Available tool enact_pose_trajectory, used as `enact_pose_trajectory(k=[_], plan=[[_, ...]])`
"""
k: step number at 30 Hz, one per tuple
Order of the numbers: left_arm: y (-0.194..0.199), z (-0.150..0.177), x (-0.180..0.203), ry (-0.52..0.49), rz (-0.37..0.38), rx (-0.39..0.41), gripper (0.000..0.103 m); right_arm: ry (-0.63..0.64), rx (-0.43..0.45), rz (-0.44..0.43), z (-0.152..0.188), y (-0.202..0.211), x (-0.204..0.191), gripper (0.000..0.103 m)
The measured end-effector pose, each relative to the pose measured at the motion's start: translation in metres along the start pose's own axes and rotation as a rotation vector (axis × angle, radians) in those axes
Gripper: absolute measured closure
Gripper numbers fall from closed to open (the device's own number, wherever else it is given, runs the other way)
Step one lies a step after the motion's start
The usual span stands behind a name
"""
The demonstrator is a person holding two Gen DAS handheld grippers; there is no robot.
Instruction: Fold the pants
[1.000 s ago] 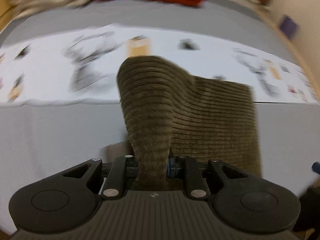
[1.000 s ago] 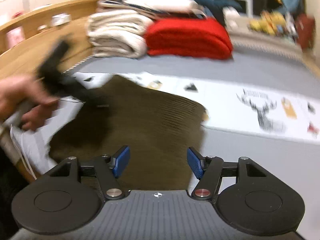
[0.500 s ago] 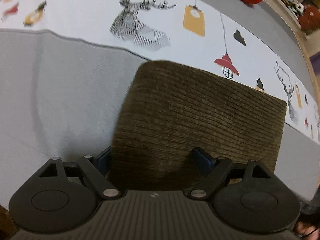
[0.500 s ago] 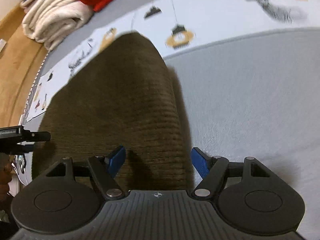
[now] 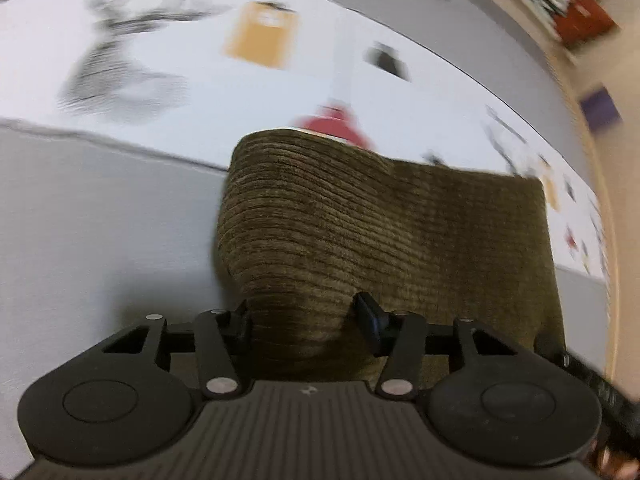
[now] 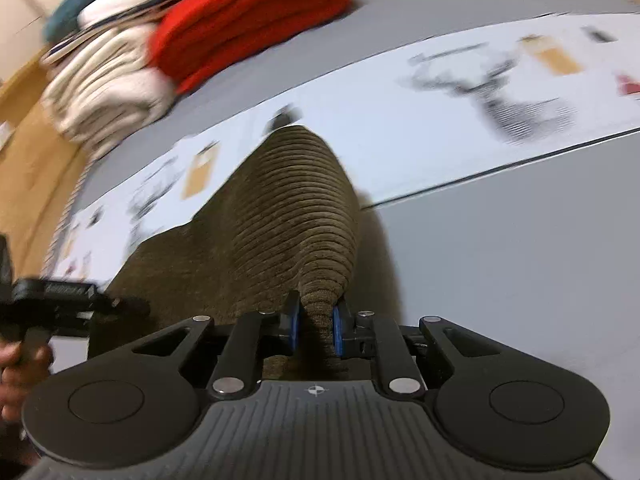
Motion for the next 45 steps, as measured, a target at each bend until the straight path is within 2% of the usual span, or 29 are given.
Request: enact_pose_trajectory(k=[4,6,9,11,14,16,18,20,22,24,25,27,28,29,30,31,32,33,34,36,38,39,40,42,43,45], plan=[[-0.021,0.009,0.068,-0.146,0.064,0.005,0.046,-0.061,0.035,0.156,-0.017,0.021,0.065,0.088],[-0.023,0.016,0.094,-0.238,0.039,0.033,0.040,-0.096,0.057,0.248,-0.021,0.031,0.103,0.088],[-0.016,0.026,0.116,-0.351,-0.005,0.086,0.038,-0.089,0.069,0.359,-0.017,0.038,0.140,0.088],[-0.007,0.027,0.124,-0.400,-0.025,0.135,0.038,-0.076,0.077,0.394,-0.014,0.040,0.151,0.087],[0.005,0.027,0.127,-0.482,-0.099,0.232,0.039,-0.040,0.102,0.421,-0.012,0.053,0.155,0.086],[0.012,0.027,0.133,-0.514,-0.091,0.272,0.040,0.030,0.141,0.471,-0.017,0.069,0.148,0.085],[0.018,0.027,0.139,-0.524,-0.052,0.291,0.045,0.066,0.164,0.434,-0.028,0.085,0.141,0.084],[0.022,0.029,0.147,-0.547,-0.012,0.307,0.050,0.121,0.166,0.366,-0.040,0.101,0.127,0.076],[0.025,0.033,0.156,-0.587,0.019,0.315,0.057,0.220,0.176,0.321,-0.052,0.118,0.110,0.064],[0.021,0.038,0.163,-0.632,0.032,0.304,0.065,0.342,0.187,0.267,-0.057,0.133,0.091,0.060],[0.014,0.041,0.164,-0.660,0.010,0.286,0.066,0.407,0.187,0.242,-0.057,0.137,0.082,0.058],[-0.016,0.046,0.154,-0.691,-0.134,0.184,0.068,0.487,0.181,0.217,-0.059,0.137,0.074,0.053],[-0.035,0.047,0.140,-0.662,-0.220,0.104,0.068,0.518,0.174,0.211,-0.058,0.135,0.071,0.053],[-0.046,0.047,0.130,-0.636,-0.279,0.061,0.072,0.540,0.165,0.211,-0.054,0.130,0.072,0.053],[-0.053,0.046,0.124,-0.632,-0.335,0.040,0.077,0.539,0.155,0.212,-0.050,0.123,0.075,0.053],[-0.056,0.046,0.121,-0.645,-0.374,0.041,0.077,0.522,0.146,0.212,-0.049,0.117,0.077,0.053],[-0.054,0.044,0.123,-0.643,-0.375,0.054,0.077,0.492,0.118,0.213,-0.047,0.109,0.081,0.053],[-0.048,0.040,0.125,-0.622,-0.352,0.079,0.076,0.481,0.074,0.227,-0.045,0.102,0.082,0.054],[-0.040,0.035,0.129,-0.596,-0.322,0.106,0.076,0.486,0.070,0.241,-0.048,0.097,0.082,0.054],[-0.024,0.027,0.135,-0.560,-0.276,0.171,0.075,0.490,0.113,0.244,-0.057,0.092,0.079,0.053],[-0.005,0.019,0.144,-0.532,-0.227,0.263,0.074,0.464,0.094,0.249,-0.063,0.080,0.083,0.053],[0.001,0.015,0.150,-0.523,-0.190,0.289,0.074,0.456,0.078,0.261,-0.065,0.074,0.086,0.053],[0.007,0.013,0.160,-0.505,-0.115,0.308,0.074,0.453,0.068,0.273,-0.067,0.069,0.087,0.053],[0.010,0.011,0.168,-0.478,0.002,0.303,0.074,0.453,0.064,0.282,-0.071,0.058,0.087,0.053],[0.005,0.013,0.172,-0.480,0.032,0.283,0.074,0.454,0.058,0.285,-0.073,0.051,0.087,0.053],[-0.014,0.017,0.173,-0.521,-0.012,0.222,0.074,0.455,0.030,0.283,-0.077,0.034,0.087,0.054]])
Point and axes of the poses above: each gripper's, at about its wrist camera, not at the fingertips, and y roughly against the way its jaws point, x to its right, z to its underside, the point moved 5 cm from there along -y, roughly the way its jaws point, and after that the axes turned 3 degrees about y, right-handed, at the moved point
